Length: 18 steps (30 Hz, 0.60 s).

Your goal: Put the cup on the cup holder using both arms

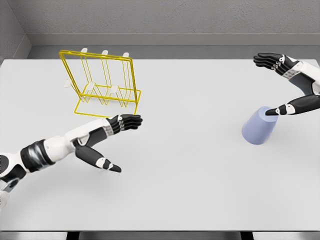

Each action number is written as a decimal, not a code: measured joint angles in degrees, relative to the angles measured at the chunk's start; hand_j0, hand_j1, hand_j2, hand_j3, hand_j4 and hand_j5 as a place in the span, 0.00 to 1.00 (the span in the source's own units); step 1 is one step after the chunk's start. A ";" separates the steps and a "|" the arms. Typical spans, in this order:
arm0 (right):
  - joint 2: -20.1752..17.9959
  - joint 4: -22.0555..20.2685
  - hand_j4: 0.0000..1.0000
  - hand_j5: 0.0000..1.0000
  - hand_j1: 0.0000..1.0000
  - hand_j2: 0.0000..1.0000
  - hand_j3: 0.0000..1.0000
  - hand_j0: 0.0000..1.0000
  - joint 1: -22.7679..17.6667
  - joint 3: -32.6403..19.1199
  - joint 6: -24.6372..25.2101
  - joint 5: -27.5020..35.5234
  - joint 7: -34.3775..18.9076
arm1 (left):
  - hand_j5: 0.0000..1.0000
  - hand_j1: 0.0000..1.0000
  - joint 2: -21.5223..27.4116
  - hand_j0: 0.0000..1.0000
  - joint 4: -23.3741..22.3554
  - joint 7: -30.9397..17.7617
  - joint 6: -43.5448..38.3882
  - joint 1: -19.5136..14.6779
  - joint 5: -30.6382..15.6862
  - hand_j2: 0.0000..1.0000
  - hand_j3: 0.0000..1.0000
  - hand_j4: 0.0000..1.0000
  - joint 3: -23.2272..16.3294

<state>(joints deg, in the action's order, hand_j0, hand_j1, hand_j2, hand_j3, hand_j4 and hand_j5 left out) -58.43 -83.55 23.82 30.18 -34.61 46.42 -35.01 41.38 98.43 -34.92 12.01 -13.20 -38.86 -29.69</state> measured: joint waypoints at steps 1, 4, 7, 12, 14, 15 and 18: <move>-0.10 0.01 1.00 1.00 1.00 1.00 1.00 1.00 0.09 0.03 -0.09 -0.01 0.00 | 1.00 1.00 -0.98 1.00 -0.61 0.00 -1.36 -0.68 -0.34 1.00 1.00 1.00 0.46; -0.28 0.26 1.00 1.00 1.00 1.00 1.00 1.00 -0.17 -0.06 -0.23 -0.03 0.00 | 1.00 1.00 -2.87 1.00 -1.08 -0.05 -3.76 -0.07 -0.77 1.00 1.00 1.00 1.06; -0.34 0.61 1.00 1.00 1.00 1.00 1.00 1.00 -0.26 -0.28 -0.34 -0.07 0.00 | 1.00 1.00 -3.40 1.00 -1.24 -0.07 -4.89 -0.42 0.44 1.00 1.00 1.00 1.11; -0.36 2.90 1.00 1.00 1.00 1.00 1.00 1.00 -4.57 -0.51 -0.49 0.05 0.00 | 1.00 1.00 -4.85 1.00 -2.20 -0.08 -9.18 -0.51 4.87 1.00 1.00 1.00 1.12; -0.39 4.56 1.00 1.00 1.00 1.00 1.00 1.00 -5.54 -0.67 -0.51 0.24 0.00 | 1.00 1.00 -6.06 1.00 -3.44 -0.08 -10.59 -0.68 5.37 1.00 1.00 1.00 1.27; -0.39 5.56 1.00 1.00 1.00 1.00 1.00 1.00 -5.62 -0.78 -0.50 0.38 0.00 | 1.00 1.00 -6.39 1.00 -3.79 -0.08 -10.81 -0.51 5.55 1.00 1.00 1.00 1.32; -0.31 7.92 1.00 1.00 1.00 1.00 1.00 1.00 -5.80 -0.95 -0.49 0.78 0.00 | 1.00 1.00 -6.76 1.00 -4.32 -0.08 -10.40 -0.25 5.44 1.00 1.00 1.00 1.46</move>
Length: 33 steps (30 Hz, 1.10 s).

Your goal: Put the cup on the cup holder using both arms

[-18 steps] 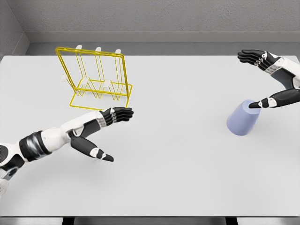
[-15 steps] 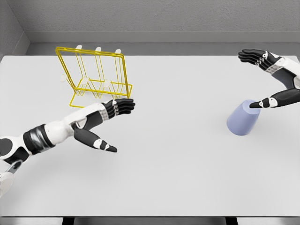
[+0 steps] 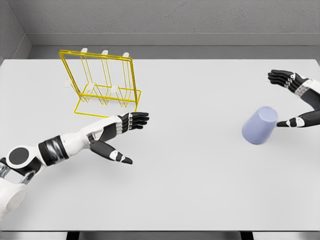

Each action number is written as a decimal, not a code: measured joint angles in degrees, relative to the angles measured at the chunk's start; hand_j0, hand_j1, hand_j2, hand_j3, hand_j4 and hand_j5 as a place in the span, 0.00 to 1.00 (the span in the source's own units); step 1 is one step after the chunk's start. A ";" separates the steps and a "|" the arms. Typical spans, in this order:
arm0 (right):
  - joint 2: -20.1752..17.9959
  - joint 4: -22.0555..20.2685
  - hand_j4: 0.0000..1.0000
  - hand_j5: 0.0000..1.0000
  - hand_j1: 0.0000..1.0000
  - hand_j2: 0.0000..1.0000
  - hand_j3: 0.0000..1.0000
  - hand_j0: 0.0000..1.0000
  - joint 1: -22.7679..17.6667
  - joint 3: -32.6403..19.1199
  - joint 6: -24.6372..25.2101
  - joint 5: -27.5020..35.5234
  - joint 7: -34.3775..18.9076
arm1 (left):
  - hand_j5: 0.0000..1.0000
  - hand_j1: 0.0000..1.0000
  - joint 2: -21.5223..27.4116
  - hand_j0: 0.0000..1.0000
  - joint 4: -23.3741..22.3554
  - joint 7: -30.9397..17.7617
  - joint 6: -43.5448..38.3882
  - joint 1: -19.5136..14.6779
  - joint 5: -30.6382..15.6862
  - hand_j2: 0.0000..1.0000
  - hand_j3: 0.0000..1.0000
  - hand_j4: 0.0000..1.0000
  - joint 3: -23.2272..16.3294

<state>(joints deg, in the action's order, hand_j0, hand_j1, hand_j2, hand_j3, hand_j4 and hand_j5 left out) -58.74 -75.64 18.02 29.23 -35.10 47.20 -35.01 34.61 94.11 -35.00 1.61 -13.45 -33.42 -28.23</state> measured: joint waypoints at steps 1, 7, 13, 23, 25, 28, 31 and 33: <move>0.02 0.46 1.00 1.00 1.00 1.00 1.00 1.00 -0.09 -0.02 0.00 0.34 0.00 | 1.00 1.00 0.01 1.00 -0.07 0.00 0.87 0.18 -0.86 1.00 1.00 1.00 -0.01; 0.87 3.55 1.00 1.00 1.00 1.00 1.00 1.00 -2.55 -0.05 0.00 2.80 0.00 | 1.00 1.00 0.00 1.00 -0.34 0.00 6.16 0.70 -6.38 1.00 1.00 1.00 -0.22; 3.20 8.00 1.00 1.00 1.00 1.00 1.00 1.00 -2.99 -0.12 0.44 3.92 0.01 | 1.00 1.00 0.02 1.00 -0.38 0.00 1.43 0.70 -6.84 1.00 1.00 1.00 -0.18; 7.60 12.77 1.00 1.00 1.00 1.00 1.00 1.00 -4.31 -0.07 2.41 4.06 0.01 | 1.00 1.00 0.12 1.00 0.16 0.00 1.00 0.70 -3.59 1.00 1.00 1.00 2.08; 7.76 13.92 1.00 1.00 1.00 1.00 1.00 1.00 -4.22 -0.04 2.51 4.07 0.01 | 1.00 1.00 0.14 1.00 0.53 0.00 1.05 0.88 -3.48 1.00 1.00 1.00 2.21; 7.91 14.85 1.00 1.00 1.00 1.00 1.00 1.00 -4.48 0.09 2.69 4.08 0.01 | 1.00 1.00 0.14 1.00 0.79 0.00 1.50 0.70 -3.38 1.00 1.00 1.00 2.40; 8.27 15.19 1.00 1.00 1.00 1.00 1.00 1.00 -4.83 0.20 2.76 4.09 0.01 | 1.00 1.00 0.15 1.00 0.83 0.00 2.64 0.79 -3.30 1.00 1.00 1.00 2.71; 8.75 15.29 1.00 1.00 1.00 1.00 1.00 1.00 -5.18 0.32 2.77 4.05 0.01 | 1.00 1.00 0.15 1.00 0.84 0.00 2.81 0.79 -3.25 1.00 1.00 1.00 2.82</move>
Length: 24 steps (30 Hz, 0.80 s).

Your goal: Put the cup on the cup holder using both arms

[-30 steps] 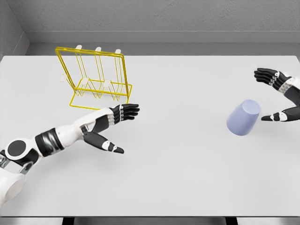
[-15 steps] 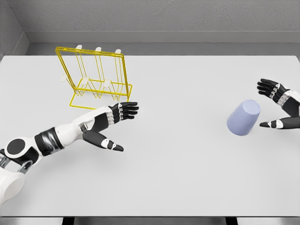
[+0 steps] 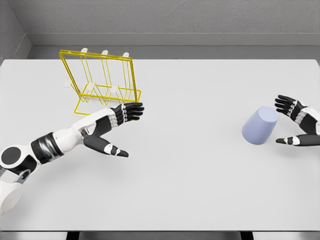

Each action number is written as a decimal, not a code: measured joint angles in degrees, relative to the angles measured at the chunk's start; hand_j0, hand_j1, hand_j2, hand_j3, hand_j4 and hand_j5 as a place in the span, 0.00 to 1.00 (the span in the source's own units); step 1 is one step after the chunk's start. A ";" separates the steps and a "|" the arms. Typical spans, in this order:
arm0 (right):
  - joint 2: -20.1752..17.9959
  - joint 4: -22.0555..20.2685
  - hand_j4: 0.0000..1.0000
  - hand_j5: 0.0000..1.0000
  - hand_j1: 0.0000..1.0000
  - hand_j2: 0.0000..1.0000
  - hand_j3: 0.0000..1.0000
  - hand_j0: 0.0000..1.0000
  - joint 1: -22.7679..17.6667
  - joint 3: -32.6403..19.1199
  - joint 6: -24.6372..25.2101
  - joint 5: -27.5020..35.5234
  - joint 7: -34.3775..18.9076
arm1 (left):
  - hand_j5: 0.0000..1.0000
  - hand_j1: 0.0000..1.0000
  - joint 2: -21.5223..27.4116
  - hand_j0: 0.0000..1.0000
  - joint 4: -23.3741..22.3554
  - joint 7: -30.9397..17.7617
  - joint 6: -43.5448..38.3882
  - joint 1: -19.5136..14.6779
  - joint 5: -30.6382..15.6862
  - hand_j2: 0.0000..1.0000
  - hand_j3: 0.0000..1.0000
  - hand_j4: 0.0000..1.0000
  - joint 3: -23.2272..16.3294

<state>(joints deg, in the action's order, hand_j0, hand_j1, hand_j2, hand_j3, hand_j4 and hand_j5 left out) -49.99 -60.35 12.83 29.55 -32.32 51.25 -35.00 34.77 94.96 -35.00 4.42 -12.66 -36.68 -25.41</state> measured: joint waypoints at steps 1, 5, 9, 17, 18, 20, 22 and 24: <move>0.24 0.03 1.00 1.00 1.00 1.00 1.00 1.00 0.09 0.04 0.00 -0.01 0.00 | 1.00 1.00 0.00 1.00 0.00 0.00 0.11 0.00 -0.01 1.00 1.00 1.00 0.03; 1.45 0.08 1.00 1.00 1.00 1.00 1.00 1.00 0.09 0.12 -0.05 -0.03 0.00 | 1.00 1.00 -0.04 1.00 0.07 0.00 2.06 0.17 -0.02 1.00 1.00 1.00 -0.08; 2.23 0.13 1.00 1.00 1.00 1.00 1.00 1.00 0.09 0.13 -0.02 -0.03 0.00 | 1.00 1.00 -0.27 1.00 0.09 0.00 3.44 1.23 0.05 1.00 1.00 1.00 -0.39; 3.32 0.19 1.00 1.00 1.00 1.00 1.00 1.00 0.26 0.22 0.10 -0.36 0.00 | 1.00 1.00 -0.56 1.00 -0.29 0.00 3.81 1.14 0.53 1.00 1.00 1.00 -0.58; 3.44 0.19 1.00 1.00 1.00 1.00 1.00 1.00 0.26 0.22 0.19 -0.39 0.00 | 1.00 1.00 -0.60 1.00 -0.31 0.00 3.77 1.14 0.54 1.00 1.00 1.00 -0.59; 3.75 0.19 1.00 1.00 1.00 1.00 1.00 1.00 0.35 0.26 0.32 -0.47 0.00 | 1.00 1.00 -0.66 1.00 -0.40 0.00 3.66 1.06 0.60 1.00 1.00 1.00 -0.60; 4.12 0.19 1.00 1.00 1.00 1.00 1.00 1.00 0.35 0.34 0.40 -0.50 0.00 | 1.00 1.00 -0.80 1.00 -0.81 0.00 3.46 0.97 1.57 1.00 1.00 1.00 -0.60; 4.37 0.18 1.00 1.00 1.00 1.00 1.00 1.00 0.44 0.41 0.44 -0.54 0.00 | 1.00 1.00 -2.20 1.00 -2.40 0.00 2.89 0.62 3.14 1.00 1.00 1.00 -0.58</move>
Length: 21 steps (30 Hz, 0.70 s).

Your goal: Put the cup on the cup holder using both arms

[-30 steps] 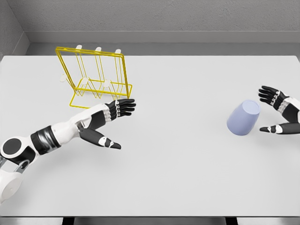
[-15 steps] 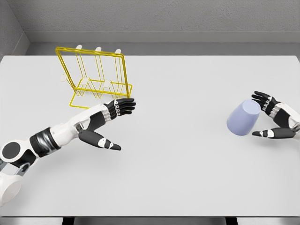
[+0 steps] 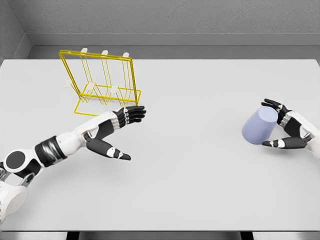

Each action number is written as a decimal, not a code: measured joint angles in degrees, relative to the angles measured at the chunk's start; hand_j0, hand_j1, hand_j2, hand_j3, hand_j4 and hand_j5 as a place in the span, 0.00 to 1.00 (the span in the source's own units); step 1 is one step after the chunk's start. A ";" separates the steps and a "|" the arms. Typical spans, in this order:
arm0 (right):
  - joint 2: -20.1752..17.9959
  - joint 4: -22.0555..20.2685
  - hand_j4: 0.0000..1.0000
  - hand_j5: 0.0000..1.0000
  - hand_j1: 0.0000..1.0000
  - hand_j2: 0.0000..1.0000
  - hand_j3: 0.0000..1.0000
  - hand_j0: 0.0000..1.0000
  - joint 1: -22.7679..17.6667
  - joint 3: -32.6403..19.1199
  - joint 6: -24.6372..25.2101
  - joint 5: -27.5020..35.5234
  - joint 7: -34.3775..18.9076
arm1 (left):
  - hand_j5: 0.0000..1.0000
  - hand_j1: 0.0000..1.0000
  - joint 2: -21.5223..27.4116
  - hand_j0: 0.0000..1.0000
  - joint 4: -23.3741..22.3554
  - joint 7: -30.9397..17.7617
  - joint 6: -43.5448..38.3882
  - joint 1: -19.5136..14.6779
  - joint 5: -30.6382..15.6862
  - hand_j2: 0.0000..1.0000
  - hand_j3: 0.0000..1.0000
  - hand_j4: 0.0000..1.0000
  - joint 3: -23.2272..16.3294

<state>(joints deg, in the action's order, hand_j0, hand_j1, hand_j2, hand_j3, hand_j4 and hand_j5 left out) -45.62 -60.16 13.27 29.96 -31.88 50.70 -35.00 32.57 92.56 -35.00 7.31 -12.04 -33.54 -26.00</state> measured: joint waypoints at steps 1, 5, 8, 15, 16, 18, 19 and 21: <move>0.14 -0.02 1.00 1.00 1.00 1.00 1.00 1.00 0.09 0.02 0.01 -0.04 0.00 | 1.00 1.00 -0.97 1.00 -0.98 0.00 -0.20 -0.09 0.88 1.00 1.00 1.00 0.02; 0.86 -0.04 1.00 1.00 1.00 1.00 1.00 1.00 0.17 0.11 0.08 -0.18 0.00 | 1.00 1.00 -4.76 1.00 -4.30 0.00 -0.60 -0.61 2.36 1.00 1.00 1.00 0.11; 1.18 -0.06 1.00 1.00 1.00 1.00 1.00 1.00 0.35 0.20 0.11 -0.22 0.00 | 1.00 1.00 -6.48 1.00 -6.61 0.00 -0.66 -0.79 2.40 1.00 1.00 1.00 0.14; 2.01 -0.10 1.00 1.00 1.00 1.00 1.00 1.00 0.53 0.50 0.13 -0.49 0.00 | 1.00 1.00 -7.66 1.00 -8.45 0.00 -0.38 -0.70 2.35 1.00 1.00 1.00 0.09; 2.06 -0.09 0.99 0.99 0.99 0.99 0.99 0.99 0.53 0.50 0.14 -0.50 0.00 | 1.00 1.00 -7.71 1.00 -8.48 0.00 -0.35 -0.70 2.36 1.00 1.00 1.00 0.08; 2.19 -0.09 0.97 0.97 0.97 0.97 0.97 0.97 0.61 0.51 0.17 -0.51 0.00 | 1.00 1.00 -7.76 1.00 -8.43 0.00 -0.31 -0.44 2.43 1.00 1.00 1.00 0.07; 2.29 -0.07 0.94 0.94 0.94 0.94 0.94 0.94 0.62 0.51 0.19 -0.51 0.00 | 1.00 1.00 -7.78 1.00 -8.36 0.00 -0.28 -0.44 2.46 1.00 1.00 1.00 0.07; 2.44 -0.08 0.92 0.92 0.92 0.92 0.92 0.92 1.05 0.51 0.64 -0.50 0.00 | 1.00 1.00 -7.76 1.00 -8.15 0.00 -0.21 -0.35 2.50 1.00 1.00 1.00 0.07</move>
<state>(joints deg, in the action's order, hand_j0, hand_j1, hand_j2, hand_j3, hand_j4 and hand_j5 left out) -43.18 -60.24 14.33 30.47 -31.24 50.20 -35.00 24.81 84.41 -35.00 7.11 -12.39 -31.04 -25.93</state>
